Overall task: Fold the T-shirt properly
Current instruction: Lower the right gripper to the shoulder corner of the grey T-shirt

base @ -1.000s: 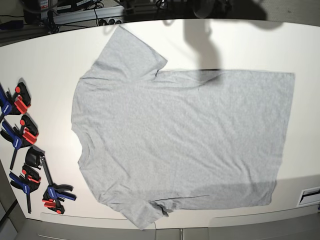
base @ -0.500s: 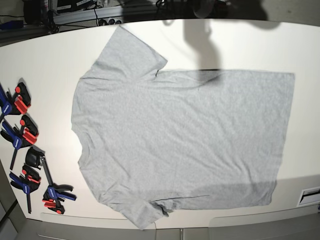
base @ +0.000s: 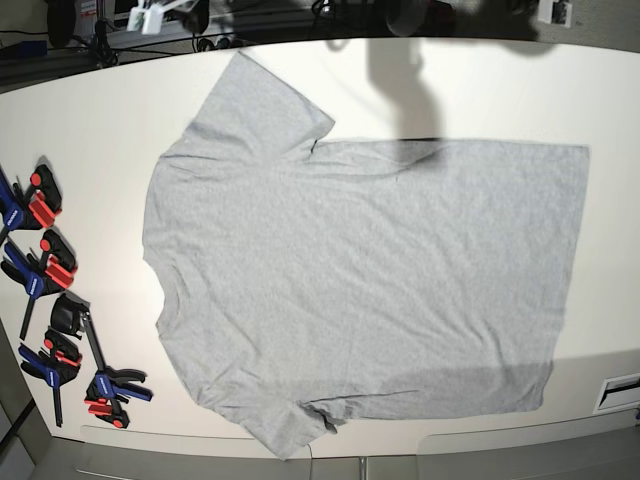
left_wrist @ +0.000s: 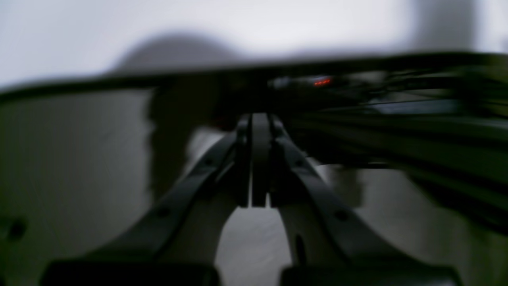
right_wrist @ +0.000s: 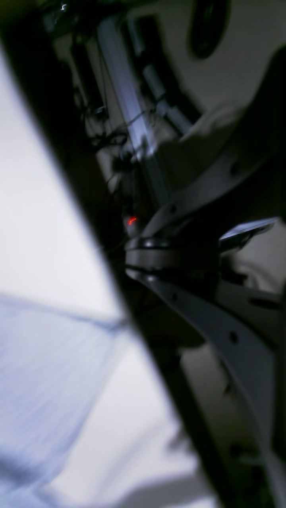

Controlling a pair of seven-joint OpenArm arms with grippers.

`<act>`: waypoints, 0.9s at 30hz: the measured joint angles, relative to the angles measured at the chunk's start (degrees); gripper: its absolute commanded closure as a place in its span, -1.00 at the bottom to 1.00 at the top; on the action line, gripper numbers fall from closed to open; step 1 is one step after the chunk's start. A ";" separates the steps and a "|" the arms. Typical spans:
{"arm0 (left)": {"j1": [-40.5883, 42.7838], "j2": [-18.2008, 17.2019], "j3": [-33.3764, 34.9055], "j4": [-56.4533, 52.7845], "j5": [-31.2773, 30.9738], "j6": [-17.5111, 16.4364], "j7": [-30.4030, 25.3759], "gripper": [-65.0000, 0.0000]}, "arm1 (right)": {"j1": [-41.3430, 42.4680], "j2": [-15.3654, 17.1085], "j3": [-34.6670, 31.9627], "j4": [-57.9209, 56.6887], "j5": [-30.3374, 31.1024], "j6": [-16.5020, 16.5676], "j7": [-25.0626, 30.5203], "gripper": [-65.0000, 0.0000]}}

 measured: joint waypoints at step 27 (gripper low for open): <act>-6.08 0.63 -0.09 4.07 4.63 -13.25 -5.86 1.00 | 14.36 -5.73 16.87 3.56 2.32 15.13 -3.39 1.00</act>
